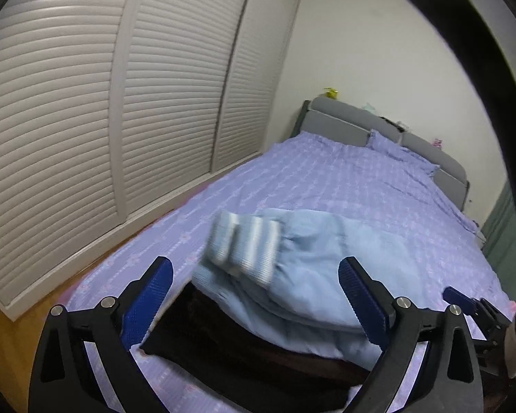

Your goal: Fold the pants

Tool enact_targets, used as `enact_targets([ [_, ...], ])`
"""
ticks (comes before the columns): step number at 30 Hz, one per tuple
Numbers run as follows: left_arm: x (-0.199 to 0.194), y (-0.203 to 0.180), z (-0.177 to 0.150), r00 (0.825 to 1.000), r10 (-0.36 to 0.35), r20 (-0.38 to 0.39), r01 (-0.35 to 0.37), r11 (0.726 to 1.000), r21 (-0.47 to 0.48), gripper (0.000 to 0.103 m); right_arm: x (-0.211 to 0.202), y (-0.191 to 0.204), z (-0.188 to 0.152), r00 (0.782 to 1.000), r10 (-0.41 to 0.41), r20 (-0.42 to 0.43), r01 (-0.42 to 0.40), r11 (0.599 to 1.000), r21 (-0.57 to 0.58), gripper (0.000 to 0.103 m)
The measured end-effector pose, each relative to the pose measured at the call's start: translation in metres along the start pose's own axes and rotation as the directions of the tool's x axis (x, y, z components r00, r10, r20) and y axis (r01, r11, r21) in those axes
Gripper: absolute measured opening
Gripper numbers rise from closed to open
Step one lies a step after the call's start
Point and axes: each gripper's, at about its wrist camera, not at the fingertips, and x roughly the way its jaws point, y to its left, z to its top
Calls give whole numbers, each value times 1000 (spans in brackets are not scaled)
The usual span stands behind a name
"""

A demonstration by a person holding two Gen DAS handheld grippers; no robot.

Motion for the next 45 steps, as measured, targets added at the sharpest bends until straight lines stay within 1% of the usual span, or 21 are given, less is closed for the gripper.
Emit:
enact_targets([
  [3, -24, -19, -4, 999, -38, 18, 37, 999, 34, 100, -28, -2, -6, 999, 17, 32, -17, 1000, 9, 82],
  [4, -32, -25, -7, 998, -49, 28, 48, 998, 44, 101, -41, -4, -10, 999, 22, 43, -22, 1000, 12, 87],
  [5, -41, -32, -10, 998, -58, 36, 56, 997, 55, 102, -53, -7, -13, 998, 21, 60, -22, 1000, 14, 89],
  [8, -70, -57, -24, 998, -42, 53, 36, 994, 102, 103, -90, -14, -24, 995, 14, 103, -15, 1000, 9, 90],
  [10, -89, -73, -36, 997, 0, 72, -9, 991, 136, 103, -120, -21, -34, 992, -4, 128, 4, 1000, 2, 92],
  [12, -107, -87, -50, 995, 17, 96, -33, 985, 172, 103, -145, -26, -43, 989, -35, 143, 36, 999, 1, 93],
  [16, -146, -127, -87, 989, 20, 146, -59, 961, 270, 103, -200, -37, -73, 977, -88, 193, 81, 996, 40, 93],
  [18, -162, -145, -106, 987, 9, 162, -58, 953, 297, 103, -230, -43, -91, 970, -114, 214, 105, 993, 56, 93],
  [20, -179, -157, -124, 986, -13, 167, -40, 950, 308, 103, -256, -50, -108, 965, -142, 222, 129, 989, 74, 93],
  [24, -209, -190, -159, 984, -75, 161, 20, 948, 317, 103, -300, -65, -144, 957, -188, 222, 167, 980, 110, 93],
  [26, -223, -209, -179, 981, -115, 158, 54, 936, 347, 103, -318, -73, -161, 952, -219, 215, 194, 972, 133, 93],
  [30, -244, -244, -210, 976, -145, 160, 67, 908, 414, 103, -356, -88, -199, 940, -279, 195, 249, 954, 164, 93],
  [33, -259, -269, -234, 970, -186, 154, 98, 888, 449, 103, -385, -94, -227, 919, -341, 197, 310, 935, 172, 93],
  [34, -263, -276, -242, 969, -199, 150, 112, 886, 450, 103, -396, -97, -237, 915, -354, 193, 323, 930, 176, 93],
  [36, -273, -289, -261, 964, -229, 134, 147, 882, 448, 103, -413, -104, -252, 910, -368, 190, 332, 923, 197, 93],
  [38, -279, -300, -275, 961, -257, 106, 184, 874, 450, 103, -427, -113, -267, 911, -370, 184, 330, 919, 217, 93],
  [42, -286, -312, -292, 960, -262, 96, 193, 873, 449, 103, -450, -128, -292, 910, -380, 166, 335, 910, 245, 93],
  [45, -289, -324, -301, 959, -272, 84, 203, 860, 468, 103, -462, -135, -307, 906, -391, 163, 344, 903, 257, 93],
])
